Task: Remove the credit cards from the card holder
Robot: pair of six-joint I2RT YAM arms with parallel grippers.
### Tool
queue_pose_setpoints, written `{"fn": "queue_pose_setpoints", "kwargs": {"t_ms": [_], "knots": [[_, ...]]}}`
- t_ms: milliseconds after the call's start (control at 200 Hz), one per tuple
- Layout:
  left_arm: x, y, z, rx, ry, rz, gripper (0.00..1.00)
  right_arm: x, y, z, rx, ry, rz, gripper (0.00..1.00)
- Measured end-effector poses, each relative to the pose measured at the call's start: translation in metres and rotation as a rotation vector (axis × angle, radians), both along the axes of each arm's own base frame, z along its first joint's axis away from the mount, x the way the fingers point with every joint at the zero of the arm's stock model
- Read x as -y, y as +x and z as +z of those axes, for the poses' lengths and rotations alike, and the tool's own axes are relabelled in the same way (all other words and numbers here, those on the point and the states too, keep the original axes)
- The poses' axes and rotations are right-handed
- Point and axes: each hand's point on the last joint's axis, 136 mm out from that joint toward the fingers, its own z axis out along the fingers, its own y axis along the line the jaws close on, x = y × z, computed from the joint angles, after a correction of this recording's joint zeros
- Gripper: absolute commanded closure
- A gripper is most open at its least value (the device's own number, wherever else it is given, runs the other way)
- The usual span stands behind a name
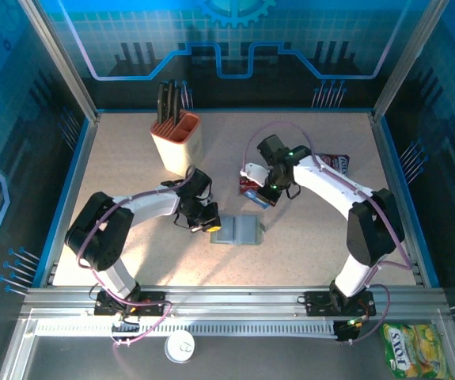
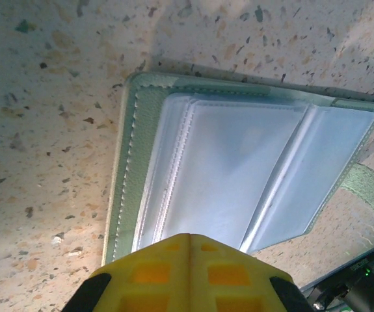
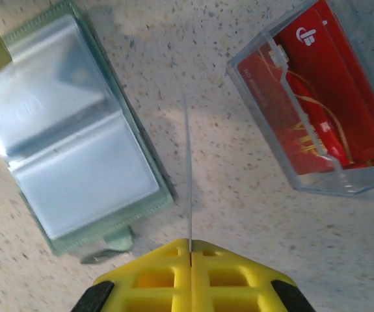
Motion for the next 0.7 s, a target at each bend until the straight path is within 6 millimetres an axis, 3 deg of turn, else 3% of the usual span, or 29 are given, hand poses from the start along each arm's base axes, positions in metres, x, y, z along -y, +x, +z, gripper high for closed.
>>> {"fn": "queue_pose_setpoints", "kwargs": {"t_ms": [250,700], "knots": [[-0.003,0.000,0.001,0.005,0.015,0.007,0.97,0.001,0.034,0.018,0.070,-0.087,0.210,1.00],[-0.010,-0.001,-0.002,0.003,0.052,0.016,0.96,-0.003,0.106,0.030,0.134,-0.102,0.279,1.00]]}}
